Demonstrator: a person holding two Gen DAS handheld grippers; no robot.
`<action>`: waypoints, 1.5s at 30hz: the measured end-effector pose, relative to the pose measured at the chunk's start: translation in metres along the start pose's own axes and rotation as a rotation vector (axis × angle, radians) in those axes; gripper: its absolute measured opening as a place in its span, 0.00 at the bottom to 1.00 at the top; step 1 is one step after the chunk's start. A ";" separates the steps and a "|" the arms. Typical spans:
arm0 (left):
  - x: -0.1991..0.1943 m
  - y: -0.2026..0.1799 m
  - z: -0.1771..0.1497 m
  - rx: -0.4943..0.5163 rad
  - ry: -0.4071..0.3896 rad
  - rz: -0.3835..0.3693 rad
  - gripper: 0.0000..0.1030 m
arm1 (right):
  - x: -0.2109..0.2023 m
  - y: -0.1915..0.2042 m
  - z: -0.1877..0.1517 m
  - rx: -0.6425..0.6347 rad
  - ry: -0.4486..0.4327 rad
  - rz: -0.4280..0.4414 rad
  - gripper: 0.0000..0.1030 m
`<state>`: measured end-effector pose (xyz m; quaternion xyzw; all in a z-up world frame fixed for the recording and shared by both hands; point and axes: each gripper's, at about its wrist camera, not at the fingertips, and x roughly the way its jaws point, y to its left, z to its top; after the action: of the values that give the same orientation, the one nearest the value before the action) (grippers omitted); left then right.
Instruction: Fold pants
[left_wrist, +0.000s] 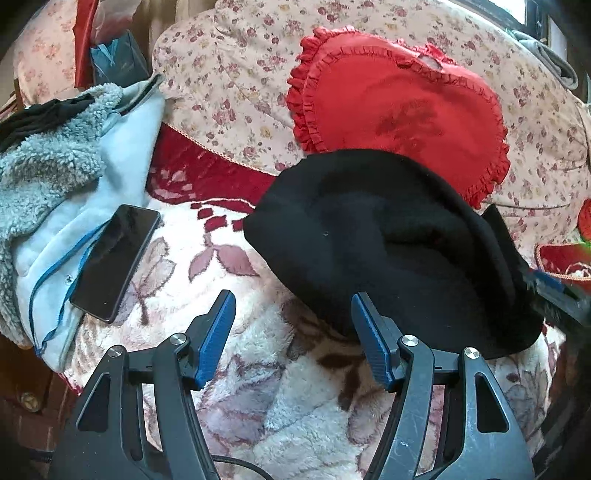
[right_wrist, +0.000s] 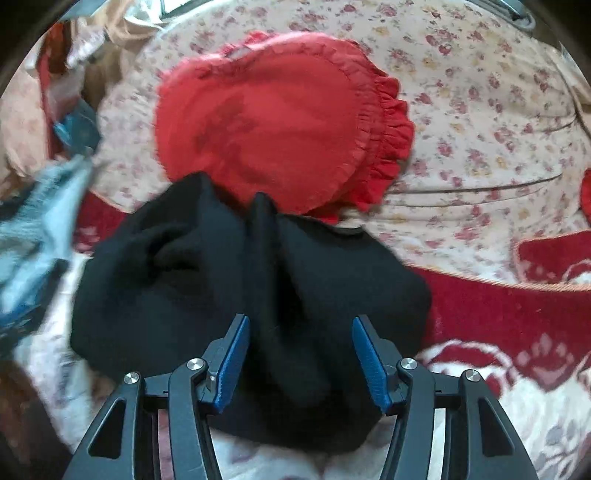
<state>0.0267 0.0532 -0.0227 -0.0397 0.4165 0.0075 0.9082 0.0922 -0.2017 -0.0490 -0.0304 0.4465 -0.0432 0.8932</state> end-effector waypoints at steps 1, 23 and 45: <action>0.003 -0.002 0.000 0.003 0.006 0.001 0.63 | 0.007 -0.004 0.006 -0.007 -0.006 -0.033 0.54; 0.035 0.019 0.005 -0.121 0.094 -0.033 0.63 | -0.017 -0.079 0.002 0.186 0.000 0.055 0.53; 0.068 0.036 0.014 -0.259 0.147 -0.090 0.70 | -0.003 -0.079 -0.039 0.237 0.075 0.030 0.53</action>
<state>0.0803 0.0884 -0.0675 -0.1755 0.4753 0.0176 0.8620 0.0548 -0.2807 -0.0628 0.0838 0.4718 -0.0834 0.8738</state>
